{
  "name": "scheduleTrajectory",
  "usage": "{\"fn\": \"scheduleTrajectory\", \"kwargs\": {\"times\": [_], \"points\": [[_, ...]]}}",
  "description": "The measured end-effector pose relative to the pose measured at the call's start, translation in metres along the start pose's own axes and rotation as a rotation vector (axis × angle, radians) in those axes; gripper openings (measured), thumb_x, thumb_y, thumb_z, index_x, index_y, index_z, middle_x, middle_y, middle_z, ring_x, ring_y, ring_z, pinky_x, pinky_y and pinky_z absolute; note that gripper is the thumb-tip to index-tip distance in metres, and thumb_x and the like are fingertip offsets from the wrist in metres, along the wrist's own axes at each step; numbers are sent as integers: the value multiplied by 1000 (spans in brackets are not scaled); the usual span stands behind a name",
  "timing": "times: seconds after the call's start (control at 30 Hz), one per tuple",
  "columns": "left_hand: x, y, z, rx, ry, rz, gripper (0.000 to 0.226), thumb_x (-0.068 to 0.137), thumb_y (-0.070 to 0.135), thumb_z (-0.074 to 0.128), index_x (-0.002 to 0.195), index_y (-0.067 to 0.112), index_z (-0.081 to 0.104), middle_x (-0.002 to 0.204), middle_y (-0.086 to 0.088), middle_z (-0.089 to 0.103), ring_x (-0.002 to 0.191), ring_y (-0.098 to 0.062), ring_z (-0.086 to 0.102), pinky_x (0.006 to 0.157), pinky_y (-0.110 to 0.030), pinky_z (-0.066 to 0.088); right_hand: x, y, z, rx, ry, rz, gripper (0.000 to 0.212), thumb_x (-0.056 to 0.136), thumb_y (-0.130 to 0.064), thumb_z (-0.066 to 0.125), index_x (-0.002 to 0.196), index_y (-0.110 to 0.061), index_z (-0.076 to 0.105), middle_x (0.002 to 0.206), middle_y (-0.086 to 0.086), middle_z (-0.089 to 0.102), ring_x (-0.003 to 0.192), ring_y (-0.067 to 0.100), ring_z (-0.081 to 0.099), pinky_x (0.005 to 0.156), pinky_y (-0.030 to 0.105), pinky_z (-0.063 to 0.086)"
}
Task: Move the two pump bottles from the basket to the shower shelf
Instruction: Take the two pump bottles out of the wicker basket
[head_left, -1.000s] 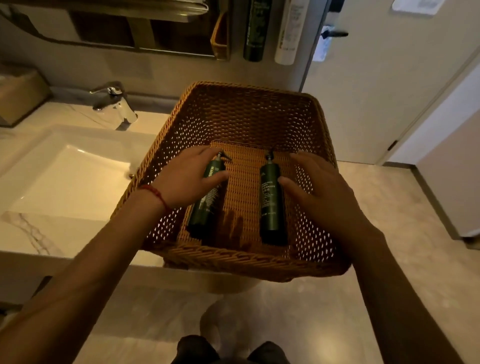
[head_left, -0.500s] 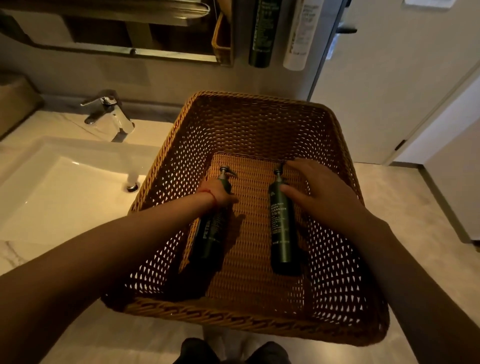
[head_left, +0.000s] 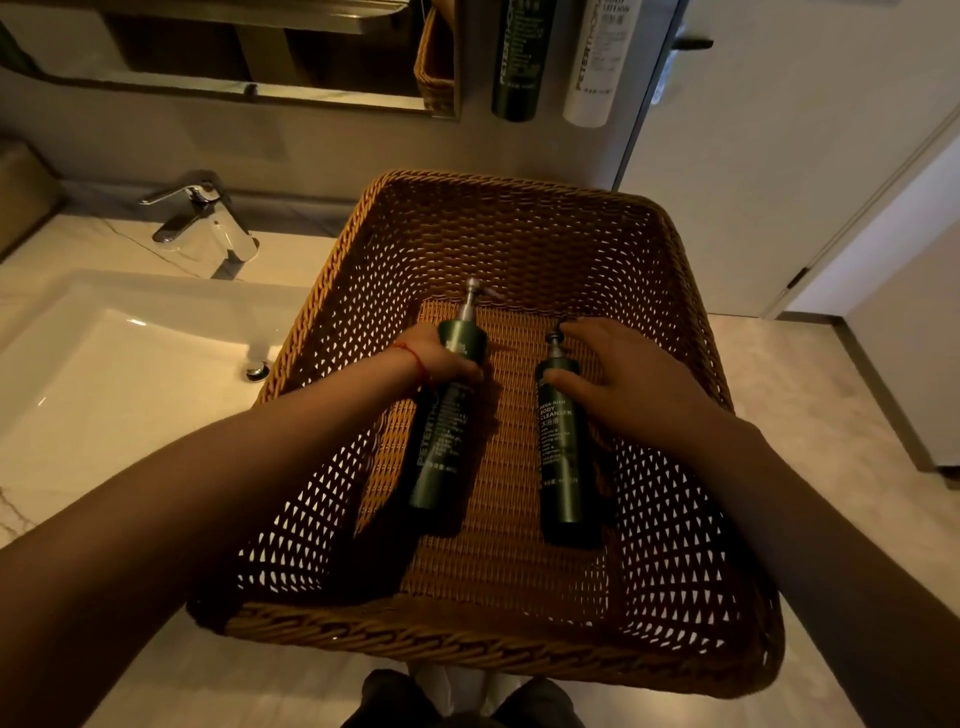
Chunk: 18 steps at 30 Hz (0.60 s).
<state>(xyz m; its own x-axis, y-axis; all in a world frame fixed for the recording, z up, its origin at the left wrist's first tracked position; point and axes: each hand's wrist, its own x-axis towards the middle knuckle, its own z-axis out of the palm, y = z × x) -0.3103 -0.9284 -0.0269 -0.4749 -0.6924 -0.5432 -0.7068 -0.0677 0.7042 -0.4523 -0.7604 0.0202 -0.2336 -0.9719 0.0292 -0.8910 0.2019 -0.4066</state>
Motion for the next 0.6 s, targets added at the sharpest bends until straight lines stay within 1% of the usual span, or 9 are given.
{"fn": "scheduleTrajectory", "kwargs": {"times": [0.1, 0.17, 0.23, 0.3, 0.37, 0.4, 0.47, 0.53, 0.6], "points": [[-15, 18, -22, -113, -1, 104, 63, 64, 22, 76, 116, 6, 43, 104, -9, 56, 87, -24, 58, 61, -32, 50, 8, 0, 5, -42, -62, 20, 52, 84, -48, 48, 129, -21, 41, 133, 10, 48, 118, 24, 46, 94, 40, 40], [-27, 25, -37, -154, 9, 166, 55, 65, 24, 75, 109, 10, 46, 93, -2, 56, 82, -18, 57, 58, -28, 48, 14, 1, 12, -32, -116, 66, 48, 86, -44, 50, 126, -17, 44, 126, 14, 52, 110, 25, 50, 90, 38, 42], [-38, 26, -50, -175, 2, 212, 44, 66, 25, 73, 101, 14, 51, 90, 0, 57, 81, -14, 57, 56, -24, 46, 21, 2, 19, 26, -184, 155, 44, 88, -39, 51, 123, -13, 45, 118, 16, 56, 98, 24, 55, 85, 39, 47], [-45, 24, -60, -183, -1, 242, 36, 66, 26, 73, 95, 17, 54, 90, 1, 59, 81, -12, 58, 57, -23, 45, 30, 3, 26, 100, -236, 270, 37, 89, -34, 51, 118, -10, 47, 109, 16, 59, 84, 21, 58, 76, 36, 51], [-49, 19, -66, -165, 5, 253, 33, 66, 27, 72, 94, 18, 56, 89, 3, 60, 80, -10, 58, 56, -21, 44, 38, 6, 35, 162, -241, 397, 32, 89, -31, 52, 111, -8, 50, 105, 16, 60, 76, 19, 57, 66, 29, 49], [-50, 17, -67, -157, 2, 253, 36, 66, 27, 72, 97, 17, 56, 90, 3, 60, 81, -10, 58, 56, -21, 44, 40, 7, 41, 184, -228, 463, 31, 88, -30, 53, 109, -8, 51, 104, 16, 60, 74, 18, 56, 62, 27, 47], [-50, 11, -68, -145, -9, 248, 42, 63, 29, 73, 99, 16, 55, 92, 2, 60, 83, -12, 59, 58, -22, 45, 41, 9, 53, 196, -198, 592, 34, 86, -32, 56, 109, -7, 50, 105, 16, 59, 75, 21, 56, 63, 29, 47], [-50, 6, -66, -126, -21, 249, 39, 59, 33, 74, 91, 19, 56, 92, 0, 61, 83, -13, 59, 59, -24, 46, 39, 12, 66, 219, -201, 705, 44, 83, -31, 60, 116, -6, 46, 112, 18, 57, 85, 26, 58, 72, 36, 51], [-49, 3, -63, -119, -16, 256, 34, 60, 32, 74, 87, 21, 55, 89, 1, 61, 80, -12, 60, 52, -19, 47, 36, 15, 76, 293, -213, 777, 53, 80, -29, 64, 123, -5, 41, 118, 20, 55, 97, 33, 60, 80, 40, 52]]}}
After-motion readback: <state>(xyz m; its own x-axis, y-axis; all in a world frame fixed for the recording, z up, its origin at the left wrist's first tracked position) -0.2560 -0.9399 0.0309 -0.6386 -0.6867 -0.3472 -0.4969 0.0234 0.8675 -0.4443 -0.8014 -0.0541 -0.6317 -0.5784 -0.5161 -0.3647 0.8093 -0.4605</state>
